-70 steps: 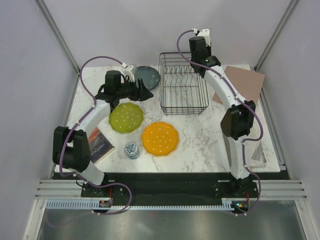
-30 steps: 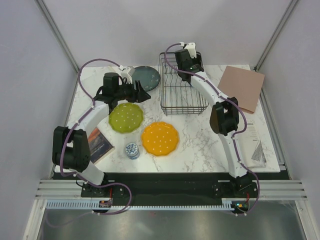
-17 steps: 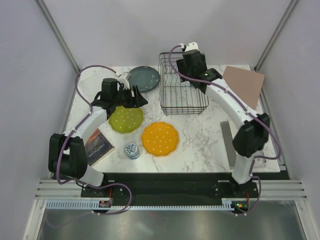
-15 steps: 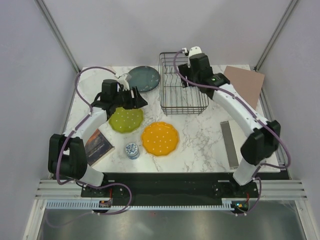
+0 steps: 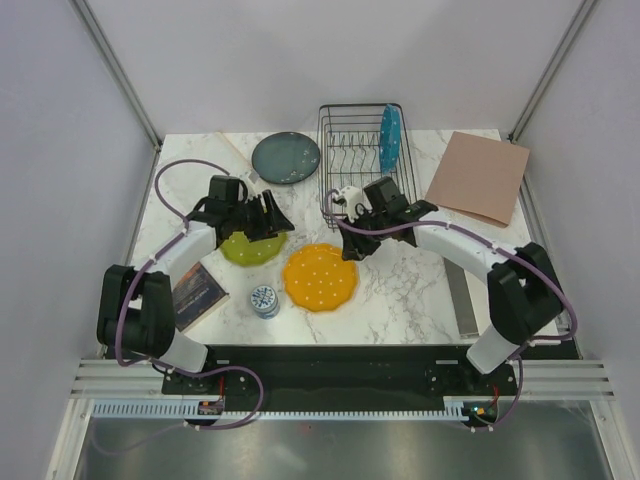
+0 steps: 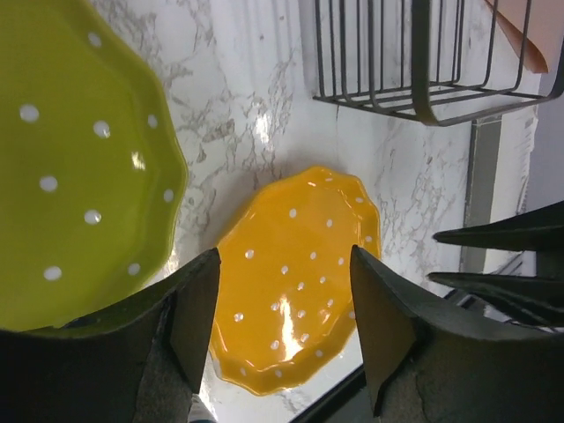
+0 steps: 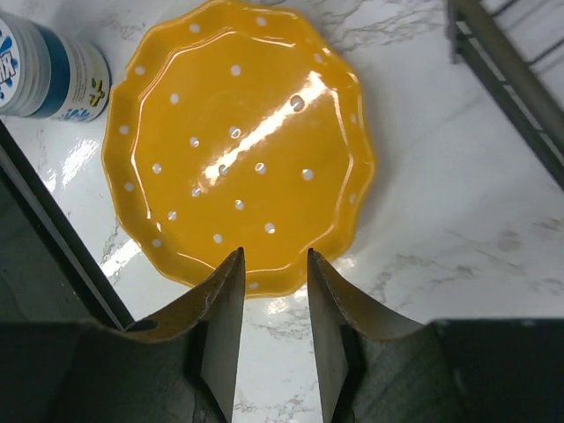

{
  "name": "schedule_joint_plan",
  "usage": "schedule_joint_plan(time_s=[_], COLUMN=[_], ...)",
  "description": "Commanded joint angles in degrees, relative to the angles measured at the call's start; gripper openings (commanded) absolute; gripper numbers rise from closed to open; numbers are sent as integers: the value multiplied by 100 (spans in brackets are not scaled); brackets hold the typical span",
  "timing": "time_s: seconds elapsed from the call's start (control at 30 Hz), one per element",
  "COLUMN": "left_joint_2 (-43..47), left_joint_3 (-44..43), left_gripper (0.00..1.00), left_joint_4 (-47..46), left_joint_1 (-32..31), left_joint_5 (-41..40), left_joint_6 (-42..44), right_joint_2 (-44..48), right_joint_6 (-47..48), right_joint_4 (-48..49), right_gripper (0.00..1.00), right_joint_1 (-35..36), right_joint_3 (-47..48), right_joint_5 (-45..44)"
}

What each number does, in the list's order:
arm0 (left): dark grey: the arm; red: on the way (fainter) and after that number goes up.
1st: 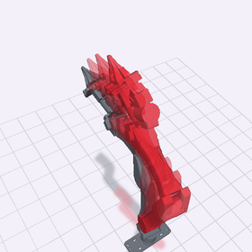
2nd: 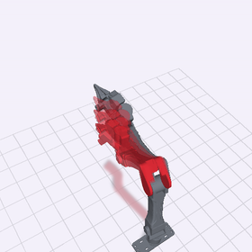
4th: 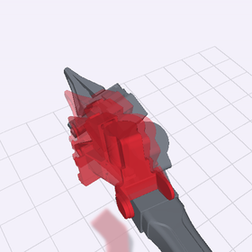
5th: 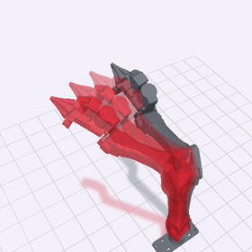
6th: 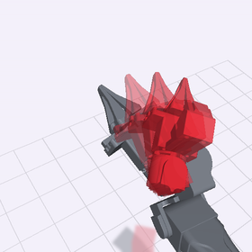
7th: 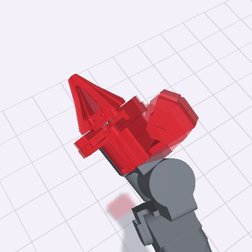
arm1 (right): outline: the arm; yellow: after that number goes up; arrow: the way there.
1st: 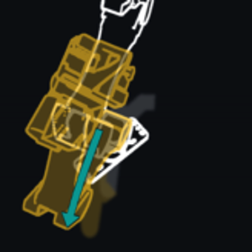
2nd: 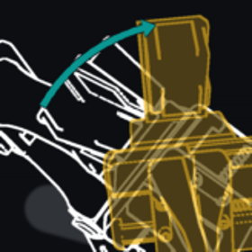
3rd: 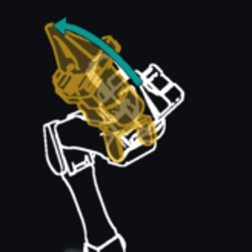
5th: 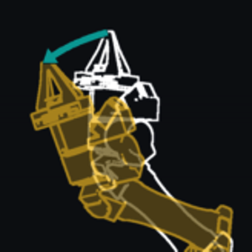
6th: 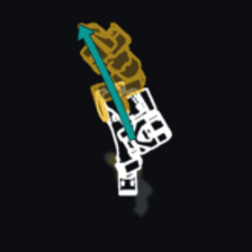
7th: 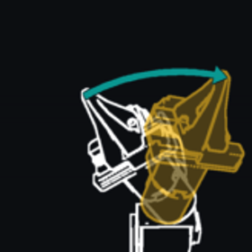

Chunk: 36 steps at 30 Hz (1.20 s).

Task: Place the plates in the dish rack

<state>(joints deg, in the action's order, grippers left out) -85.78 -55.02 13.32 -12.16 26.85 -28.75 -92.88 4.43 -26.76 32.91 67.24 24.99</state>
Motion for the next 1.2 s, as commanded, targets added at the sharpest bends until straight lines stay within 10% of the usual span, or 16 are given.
schedule_joint_plan(time_s=[0.0,0.7,0.97,1.17], left_joint_2=[-27,-448,-826,-1309], left_joint_3=[308,405,212,-131], left_gripper=[66,57,58,57], left_joint_4=[188,856,751,610], left_joint_1=[-75,-567,-884,-1305], left_joint_5=[-83,-980,-708,-277], left_joint_6=[-982,-315,-157,211], right_joint_2=[-476,-732,-354,-134], right_joint_6=[59,120,304,208], right_joint_4=[795,277,180,-3], right_gripper=[39,29,29,40], right_joint_1=[443,1016,727,419], right_joint_3=[52,-571,-941,-678], right_joint_5=[157,-3052,-3142,-1552])
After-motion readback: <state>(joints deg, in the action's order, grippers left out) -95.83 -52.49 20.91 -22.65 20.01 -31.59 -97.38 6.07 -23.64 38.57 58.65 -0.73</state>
